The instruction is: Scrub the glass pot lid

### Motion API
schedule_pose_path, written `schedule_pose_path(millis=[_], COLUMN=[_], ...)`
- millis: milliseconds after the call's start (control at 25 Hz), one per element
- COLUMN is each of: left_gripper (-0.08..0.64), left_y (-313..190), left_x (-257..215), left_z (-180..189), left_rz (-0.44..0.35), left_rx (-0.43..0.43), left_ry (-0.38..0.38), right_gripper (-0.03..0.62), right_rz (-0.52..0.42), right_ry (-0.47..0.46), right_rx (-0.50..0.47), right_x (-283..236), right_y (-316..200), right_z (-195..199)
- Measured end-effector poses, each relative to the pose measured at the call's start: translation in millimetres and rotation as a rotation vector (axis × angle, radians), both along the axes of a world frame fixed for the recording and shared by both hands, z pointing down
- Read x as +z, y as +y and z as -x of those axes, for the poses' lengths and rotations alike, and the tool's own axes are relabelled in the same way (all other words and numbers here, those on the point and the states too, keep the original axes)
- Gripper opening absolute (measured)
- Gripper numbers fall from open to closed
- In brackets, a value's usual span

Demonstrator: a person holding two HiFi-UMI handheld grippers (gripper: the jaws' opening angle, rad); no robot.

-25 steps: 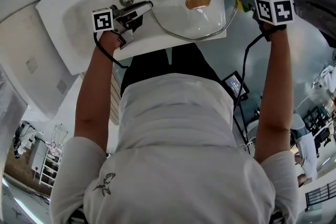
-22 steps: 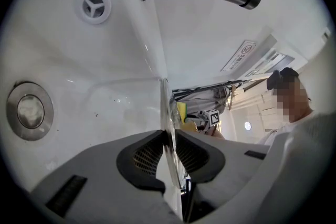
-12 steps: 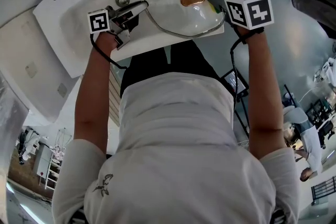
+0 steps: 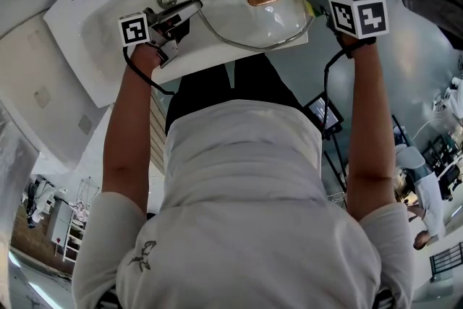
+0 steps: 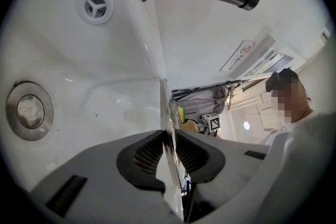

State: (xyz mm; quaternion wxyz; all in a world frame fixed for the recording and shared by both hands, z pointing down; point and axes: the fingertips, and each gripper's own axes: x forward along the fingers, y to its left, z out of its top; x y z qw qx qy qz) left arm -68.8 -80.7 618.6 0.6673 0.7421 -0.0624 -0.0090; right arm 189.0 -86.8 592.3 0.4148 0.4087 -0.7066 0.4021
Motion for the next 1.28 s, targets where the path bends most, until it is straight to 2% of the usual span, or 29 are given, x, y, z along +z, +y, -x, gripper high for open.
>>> schedule_pose_path(millis=[280,400,520,680,1000,1120,1280], left_gripper=[0.074,0.074,0.074,0.074,0.075,0.074,0.074], left_y=[0,0,0,0,-1,-1,-2], left_x=[0,-1,-1,-2,0,-5,-3], left_z=[0,0,0,1,3,2,4], left_rz=[0.001,0.002,0.001,-0.002,-0.010,-0.002,-0.006], left_rx=[0.003,-0.002,-0.003,-0.006,-0.023,-0.034,-0.030], left_ry=[-0.004,0.000,-0.002,-0.002,0.017,0.021,0.014], right_gripper=[0.287,0.288,0.288,0.288,0.288,0.288,0.290], right_rz=[0.029,0.033,0.002,-0.052,-0.129,-0.124,-0.078], right_ry=[0.037,0.061,0.061,0.052,0.059,0.082,0.119], right_rx=[0.084,0.087,0.059,-0.047,-0.338,-0.421,-0.486], right_x=[7,5,-7,-26,-51,-47,-27], right_y=[9,10,-3,-39,-106,-115,-112], right_z=[-42,-52,-45,-5,113,150,181])
